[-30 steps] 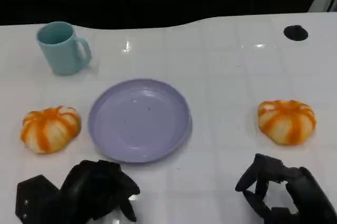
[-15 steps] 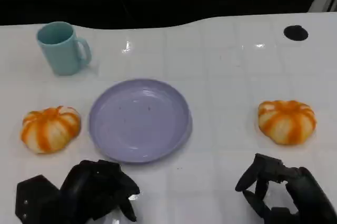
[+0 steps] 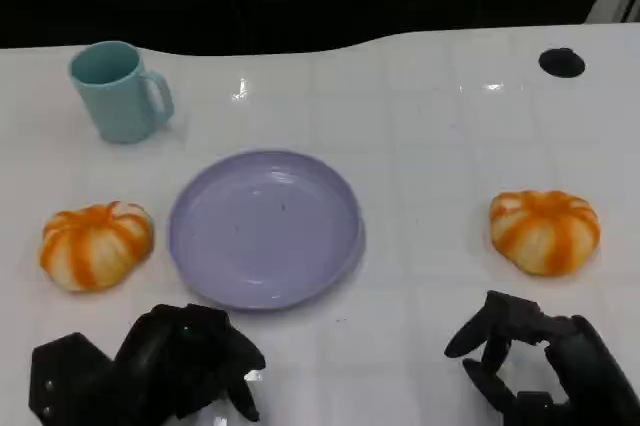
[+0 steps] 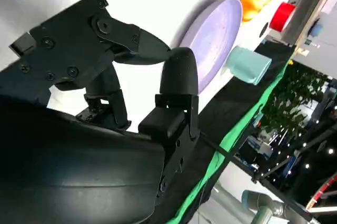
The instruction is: Grasp the bread from the table and place it into the plate.
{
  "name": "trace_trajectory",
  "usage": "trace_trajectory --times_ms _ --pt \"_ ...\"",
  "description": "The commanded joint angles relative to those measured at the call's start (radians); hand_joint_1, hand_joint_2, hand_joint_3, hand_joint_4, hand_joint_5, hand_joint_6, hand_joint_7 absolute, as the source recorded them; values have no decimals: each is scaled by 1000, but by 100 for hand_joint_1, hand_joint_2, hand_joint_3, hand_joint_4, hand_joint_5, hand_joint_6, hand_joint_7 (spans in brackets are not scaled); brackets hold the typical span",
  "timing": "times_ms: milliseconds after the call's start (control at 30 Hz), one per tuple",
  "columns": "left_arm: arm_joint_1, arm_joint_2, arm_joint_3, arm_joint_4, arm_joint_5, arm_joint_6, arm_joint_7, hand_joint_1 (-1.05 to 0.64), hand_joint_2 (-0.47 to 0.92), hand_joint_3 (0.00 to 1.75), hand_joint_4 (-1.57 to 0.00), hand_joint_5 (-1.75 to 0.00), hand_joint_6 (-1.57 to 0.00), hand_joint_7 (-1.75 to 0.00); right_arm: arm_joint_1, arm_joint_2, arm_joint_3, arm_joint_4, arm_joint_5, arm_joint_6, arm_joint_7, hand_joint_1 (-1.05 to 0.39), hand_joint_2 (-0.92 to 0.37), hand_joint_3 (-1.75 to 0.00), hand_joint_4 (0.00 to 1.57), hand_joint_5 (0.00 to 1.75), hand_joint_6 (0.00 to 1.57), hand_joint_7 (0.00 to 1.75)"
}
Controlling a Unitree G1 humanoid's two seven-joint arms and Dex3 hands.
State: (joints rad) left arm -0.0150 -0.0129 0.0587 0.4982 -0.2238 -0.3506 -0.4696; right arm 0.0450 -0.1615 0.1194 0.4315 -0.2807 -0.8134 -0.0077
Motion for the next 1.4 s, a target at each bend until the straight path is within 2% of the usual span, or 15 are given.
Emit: trace_trajectory --times_ms 33,100,167,333,567,700,900,1100,1400 --pt "0 15 8 1 -5 -9 -3 -105 79 0 -150 -95 -157 -50 -14 -53 -32 -60 -99 27 -61 -35 -74 -47 60 117 74 65" --pt "0 15 9 5 -7 -12 -6 -105 79 0 -149 -95 -157 -49 -14 -70 -38 -91 -164 54 -96 -40 -87 -18 53 101 71 41" --pt "-1 12 10 6 -14 -7 -12 -105 78 0 -149 -94 -157 -49 -13 -90 -45 -128 -234 87 -136 -42 -91 -8 46 92 67 28" --pt "-3 11 9 9 -10 -5 -7 -105 78 0 -149 -94 -157 -48 -23 -147 -46 -181 -371 151 -225 -45 -92 -5 35 65 58 9" --pt "-1 12 7 7 -3 -9 -3 -105 79 0 -150 -94 -157 -49 -38 -199 -35 -248 -493 287 -291 -48 -92 -3 31 37 48 1" --pt "-2 14 8 9 -6 -6 -7 -105 79 0 -150 -94 -157 -49 -46 -220 -22 -282 -531 365 -285 -49 -92 -4 22 30 39 0" --pt "1 14 7 3 -7 0 -7 -105 78 0 -150 -94 -157 -48 -68 -268 27 -334 -655 524 -226 -56 -92 -11 5 25 23 0" --pt "2 12 8 9 -11 -8 -13 -105 78 0 -150 -93 -157 -49 -121 -266 81 -302 -721 647 -215 -61 -92 -6 0 29 22 0" --pt "7 8 7 7 -9 -10 -11 -105 78 0 -151 -93 -157 -50 -227 -258 158 -183 -728 732 -233 -57 -88 0 0 39 26 2"
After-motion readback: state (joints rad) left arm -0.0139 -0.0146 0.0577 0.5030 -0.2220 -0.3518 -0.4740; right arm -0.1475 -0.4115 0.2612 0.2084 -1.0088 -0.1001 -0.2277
